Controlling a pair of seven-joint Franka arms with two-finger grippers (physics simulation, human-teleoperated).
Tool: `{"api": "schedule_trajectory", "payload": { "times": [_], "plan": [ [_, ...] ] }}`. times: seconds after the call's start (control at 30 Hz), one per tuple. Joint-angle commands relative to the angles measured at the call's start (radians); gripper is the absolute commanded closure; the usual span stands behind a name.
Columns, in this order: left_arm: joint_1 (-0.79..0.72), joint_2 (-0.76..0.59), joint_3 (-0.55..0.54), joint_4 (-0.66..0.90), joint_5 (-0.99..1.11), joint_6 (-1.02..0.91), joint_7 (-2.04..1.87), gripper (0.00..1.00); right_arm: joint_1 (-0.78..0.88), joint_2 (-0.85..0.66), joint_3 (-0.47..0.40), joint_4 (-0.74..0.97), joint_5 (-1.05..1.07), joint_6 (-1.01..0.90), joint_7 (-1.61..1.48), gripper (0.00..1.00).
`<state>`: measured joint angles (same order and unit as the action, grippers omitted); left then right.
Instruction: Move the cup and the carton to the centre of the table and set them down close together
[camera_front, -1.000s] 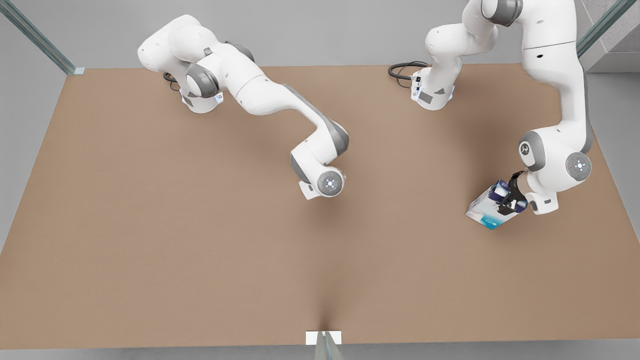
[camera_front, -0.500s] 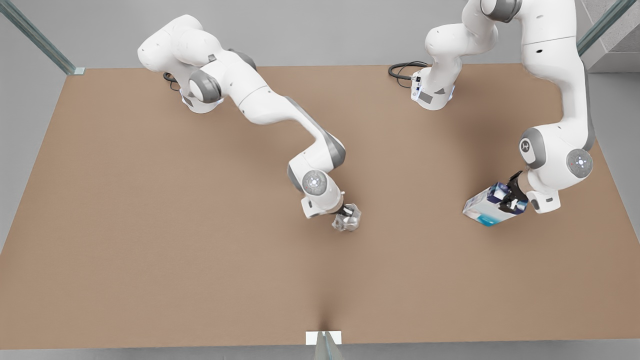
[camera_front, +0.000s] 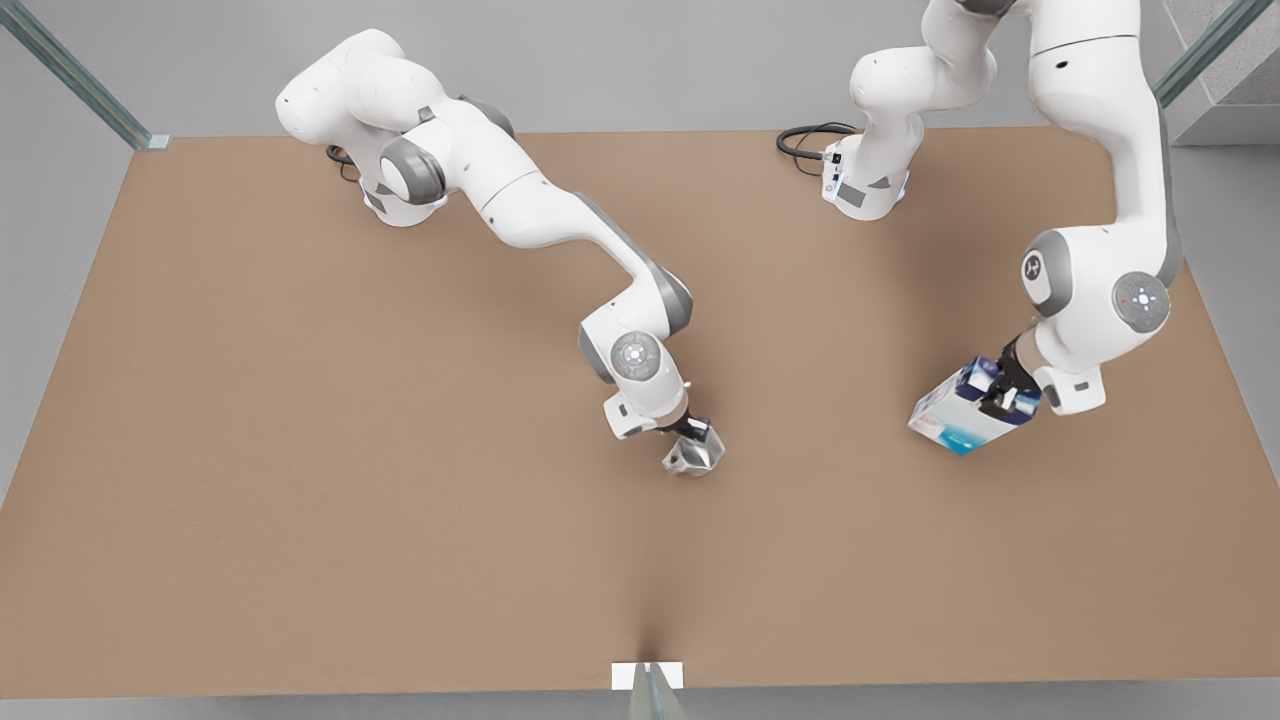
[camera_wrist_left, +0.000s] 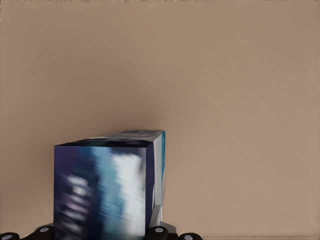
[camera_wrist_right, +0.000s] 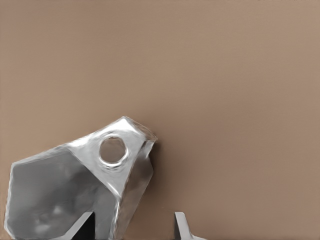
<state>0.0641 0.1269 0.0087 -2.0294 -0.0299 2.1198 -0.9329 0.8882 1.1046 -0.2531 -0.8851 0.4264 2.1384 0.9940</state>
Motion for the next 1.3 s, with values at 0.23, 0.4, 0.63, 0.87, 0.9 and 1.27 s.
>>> {"api": "schedule_trajectory", "payload": {
  "times": [0.23,0.4,0.63,0.87,0.9,1.27],
  "plan": [
    [-0.006,-0.004,-0.277,0.041,0.016,0.0,-0.44,0.4,-0.002,-0.002,0.0,0.0,0.0,0.0,-0.032,0.0],
    [-0.035,-0.001,-0.294,0.038,0.018,-0.014,-0.497,0.4,-0.002,-0.014,0.002,0.009,0.005,-0.006,-0.032,0.0],
    [-0.079,0.013,-0.432,0.038,0.018,-0.024,-0.595,0.4,-0.287,-0.474,0.003,-0.037,0.06,-0.486,-0.032,0.0],
    [-0.095,0.126,-0.561,0.083,0.041,-0.014,-0.621,0.4,-0.983,-1.026,0.357,-0.552,-0.431,-0.715,-0.827,0.0],
    [-0.102,0.134,-0.562,0.084,0.054,-0.015,-0.629,0.4,-0.982,-1.025,0.356,-0.502,-0.428,-0.733,-0.831,0.0],
    [-0.164,0.218,-0.581,0.14,0.162,0.0,-0.992,0.4,-0.939,-1.009,0.36,-0.508,-0.457,-0.733,-0.985,0.0]
  ]
}}
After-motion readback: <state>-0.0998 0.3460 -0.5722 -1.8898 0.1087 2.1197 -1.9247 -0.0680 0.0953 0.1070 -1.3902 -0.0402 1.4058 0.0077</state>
